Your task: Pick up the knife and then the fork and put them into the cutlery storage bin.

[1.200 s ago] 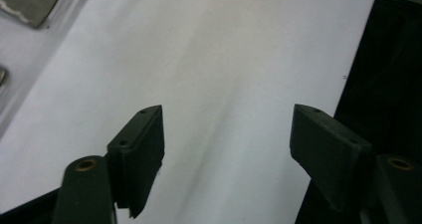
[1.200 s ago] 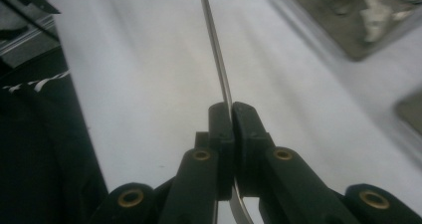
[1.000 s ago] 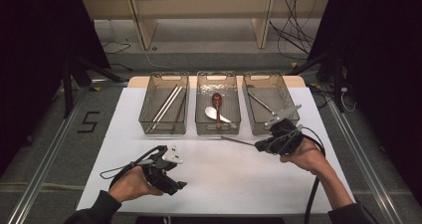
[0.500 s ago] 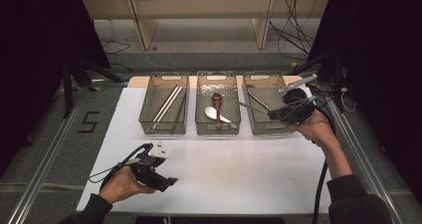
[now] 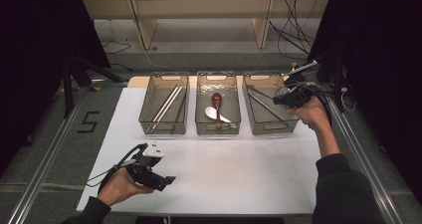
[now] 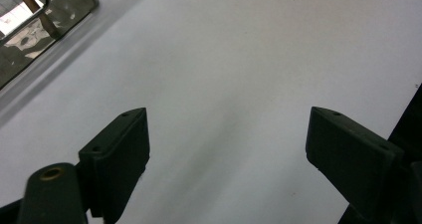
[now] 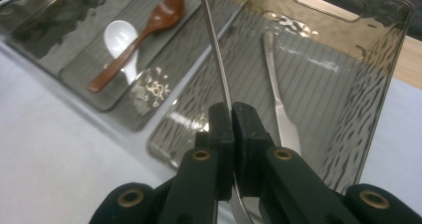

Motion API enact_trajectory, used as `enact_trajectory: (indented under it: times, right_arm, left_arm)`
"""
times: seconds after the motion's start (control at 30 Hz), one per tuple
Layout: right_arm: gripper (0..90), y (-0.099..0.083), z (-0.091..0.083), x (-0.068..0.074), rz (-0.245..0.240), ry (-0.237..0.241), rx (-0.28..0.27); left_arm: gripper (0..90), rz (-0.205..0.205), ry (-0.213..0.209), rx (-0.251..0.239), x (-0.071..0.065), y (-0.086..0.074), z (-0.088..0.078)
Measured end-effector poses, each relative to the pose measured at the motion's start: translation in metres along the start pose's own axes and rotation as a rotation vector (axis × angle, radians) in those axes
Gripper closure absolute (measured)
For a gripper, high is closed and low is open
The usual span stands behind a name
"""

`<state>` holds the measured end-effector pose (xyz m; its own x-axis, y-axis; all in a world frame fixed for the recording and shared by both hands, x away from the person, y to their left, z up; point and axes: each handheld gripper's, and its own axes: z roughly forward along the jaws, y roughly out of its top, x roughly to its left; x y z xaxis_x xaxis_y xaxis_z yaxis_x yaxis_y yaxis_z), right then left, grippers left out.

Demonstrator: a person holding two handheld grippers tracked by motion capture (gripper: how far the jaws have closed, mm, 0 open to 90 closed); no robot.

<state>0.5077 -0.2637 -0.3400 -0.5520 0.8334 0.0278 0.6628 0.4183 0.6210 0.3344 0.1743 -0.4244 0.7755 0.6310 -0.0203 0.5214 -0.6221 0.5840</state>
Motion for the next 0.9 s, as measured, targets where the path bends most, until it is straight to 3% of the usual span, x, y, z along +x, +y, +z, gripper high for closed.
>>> enact_trajectory:
  times: [0.5, 0.57, 0.67, 0.9]
  right_arm:
    - [87.8, 0.011, 0.053, -0.017, 0.110, -0.115, 0.054]
    - [86.9, 0.012, 0.059, -0.017, 0.116, -0.104, 0.060]
    - [67.8, 0.014, 0.067, -0.015, 0.133, -0.115, 0.052]
    - [53.2, 0.012, 0.058, -0.012, 0.135, -0.051, 0.041]
  left_arm:
    - [16.1, -0.006, -0.005, 0.005, 0.000, -0.002, 0.002]
    - [16.1, -0.006, -0.008, 0.009, 0.000, -0.003, 0.003]
    - [16.0, -0.002, -0.010, 0.019, -0.001, -0.003, 0.004]
    - [15.8, -0.004, -0.007, 0.011, 0.000, -0.003, 0.002]
